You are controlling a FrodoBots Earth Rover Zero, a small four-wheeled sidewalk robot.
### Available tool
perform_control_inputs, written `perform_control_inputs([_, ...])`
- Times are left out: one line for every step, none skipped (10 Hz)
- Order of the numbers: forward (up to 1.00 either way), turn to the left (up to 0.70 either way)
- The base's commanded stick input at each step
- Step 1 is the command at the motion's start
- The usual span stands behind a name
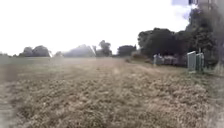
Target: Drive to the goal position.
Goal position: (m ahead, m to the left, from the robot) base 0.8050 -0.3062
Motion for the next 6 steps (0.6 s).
perform_control_inputs([0.70, -0.21])
perform_control_inputs([0.70, -0.21])
perform_control_inputs([0.70, -0.20])
perform_control_inputs([0.70, -0.17])
perform_control_inputs([0.70, -0.16])
perform_control_inputs([0.70, -0.17])
